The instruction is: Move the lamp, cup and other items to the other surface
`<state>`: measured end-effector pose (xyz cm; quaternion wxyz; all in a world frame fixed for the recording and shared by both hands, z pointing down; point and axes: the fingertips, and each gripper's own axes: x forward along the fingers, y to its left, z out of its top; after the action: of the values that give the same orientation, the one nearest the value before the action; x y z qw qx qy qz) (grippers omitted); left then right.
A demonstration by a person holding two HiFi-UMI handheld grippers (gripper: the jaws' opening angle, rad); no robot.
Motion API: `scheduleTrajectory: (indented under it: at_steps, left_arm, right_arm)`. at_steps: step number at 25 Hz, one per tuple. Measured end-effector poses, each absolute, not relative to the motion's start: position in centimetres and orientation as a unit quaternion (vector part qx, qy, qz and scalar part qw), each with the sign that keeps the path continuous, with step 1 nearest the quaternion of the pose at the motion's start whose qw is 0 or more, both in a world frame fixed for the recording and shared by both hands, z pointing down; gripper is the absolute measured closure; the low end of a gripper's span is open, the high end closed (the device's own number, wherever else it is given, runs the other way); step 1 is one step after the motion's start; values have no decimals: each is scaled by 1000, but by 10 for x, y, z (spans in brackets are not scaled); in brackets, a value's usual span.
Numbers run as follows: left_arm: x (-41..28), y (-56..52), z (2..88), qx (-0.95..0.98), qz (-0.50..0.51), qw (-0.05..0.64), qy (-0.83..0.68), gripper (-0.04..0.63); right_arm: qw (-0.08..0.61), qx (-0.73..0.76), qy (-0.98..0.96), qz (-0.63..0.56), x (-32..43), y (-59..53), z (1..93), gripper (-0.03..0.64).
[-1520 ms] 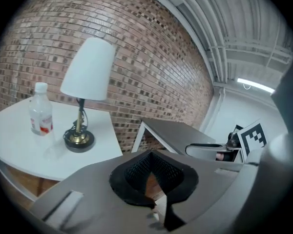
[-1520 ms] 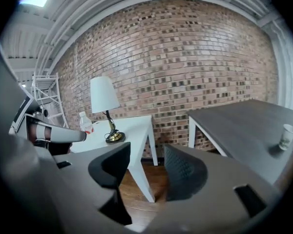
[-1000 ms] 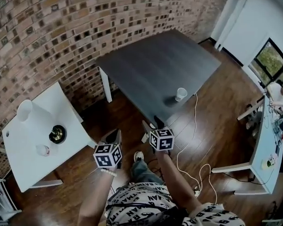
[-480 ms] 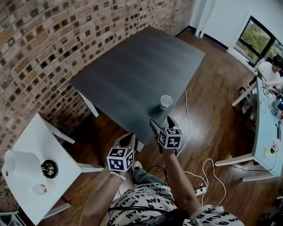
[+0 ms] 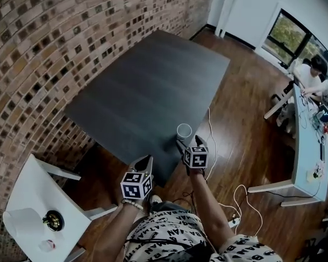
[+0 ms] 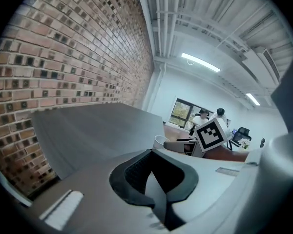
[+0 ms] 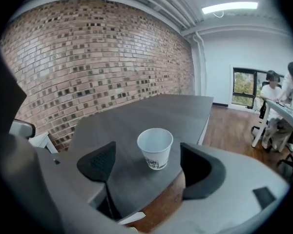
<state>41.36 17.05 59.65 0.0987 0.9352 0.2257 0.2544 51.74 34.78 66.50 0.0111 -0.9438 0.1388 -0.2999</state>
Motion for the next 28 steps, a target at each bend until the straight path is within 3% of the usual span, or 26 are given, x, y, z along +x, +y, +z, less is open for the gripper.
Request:
scheduleTrajectory:
  at_steps: [10,28]
  left_arm:
    - [453,176,617,928,277,108,225,595]
    - [461,162,622,931,275,116,208,594]
  right_arm:
    - [-8,-928,150,-342,561,342,707,190]
    - [-20,-927,162,-338,579,338,709,229]
